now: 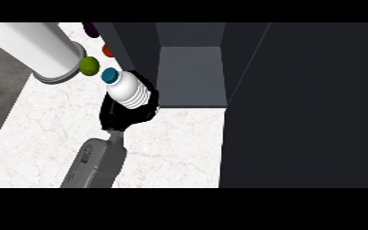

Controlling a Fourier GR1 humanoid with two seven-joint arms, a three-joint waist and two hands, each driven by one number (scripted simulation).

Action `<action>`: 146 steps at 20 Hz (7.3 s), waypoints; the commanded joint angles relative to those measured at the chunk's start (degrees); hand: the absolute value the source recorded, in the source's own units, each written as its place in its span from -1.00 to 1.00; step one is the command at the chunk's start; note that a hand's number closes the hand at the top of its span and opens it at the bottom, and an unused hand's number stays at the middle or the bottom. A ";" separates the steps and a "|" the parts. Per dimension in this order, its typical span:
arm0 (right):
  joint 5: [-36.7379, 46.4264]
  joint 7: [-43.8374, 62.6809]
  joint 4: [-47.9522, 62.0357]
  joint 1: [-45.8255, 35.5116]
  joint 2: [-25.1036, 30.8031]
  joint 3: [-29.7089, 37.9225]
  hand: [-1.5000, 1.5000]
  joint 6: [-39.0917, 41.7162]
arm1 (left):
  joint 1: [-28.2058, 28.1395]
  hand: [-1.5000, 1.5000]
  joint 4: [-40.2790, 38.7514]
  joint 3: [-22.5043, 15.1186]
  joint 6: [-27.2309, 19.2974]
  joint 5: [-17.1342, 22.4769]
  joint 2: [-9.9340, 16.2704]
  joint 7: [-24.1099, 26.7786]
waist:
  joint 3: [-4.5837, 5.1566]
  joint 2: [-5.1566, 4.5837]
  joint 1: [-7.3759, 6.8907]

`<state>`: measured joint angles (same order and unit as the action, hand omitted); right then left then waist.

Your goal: Pick up the bottled water, place it into the cabinet and close the cabinet

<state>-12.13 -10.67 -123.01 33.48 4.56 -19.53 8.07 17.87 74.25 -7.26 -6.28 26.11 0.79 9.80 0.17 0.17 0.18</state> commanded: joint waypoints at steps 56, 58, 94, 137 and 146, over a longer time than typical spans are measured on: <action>-1.56 -0.16 4.47 -5.11 1.06 -1.35 -1.00 2.88 | 14.77 -1.00 -15.17 -10.37 -39.26 -31.60 10.46 -11.14 | -0.18 -2.01 7.50; -1.73 -1.54 4.30 -3.97 1.45 -1.86 -1.00 3.89 | 15.38 -1.00 -14.81 -10.23 -38.18 -31.11 11.41 -11.74 | -0.20 -1.68 7.22; -0.04 -2.17 0.12 0.41 2.10 -2.96 -1.00 -0.47 | -0.96 -1.00 8.92 -8.49 -11.17 -7.76 3.63 7.88 | -0.18 -0.03 -0.06; 20.27 19.37 -11.18 -10.14 5.69 -27.24 1.00 3.88 | -56.85 -1.00 58.71 0.00 8.19 8.83 20.63 11.94 | 0.09 -0.07 -3.49; 15.41 29.47 -4.21 -22.62 -4.17 -25.13 1.00 -2.24 | -64.47 -1.00 59.34 7.89 17.83 16.47 23.27 14.45 | 0.00 -0.10 -3.94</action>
<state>5.01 14.51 -129.10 17.42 6.11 -38.32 8.71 -42.47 131.79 -2.35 7.61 38.14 23.02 23.54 -0.01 -0.49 -3.54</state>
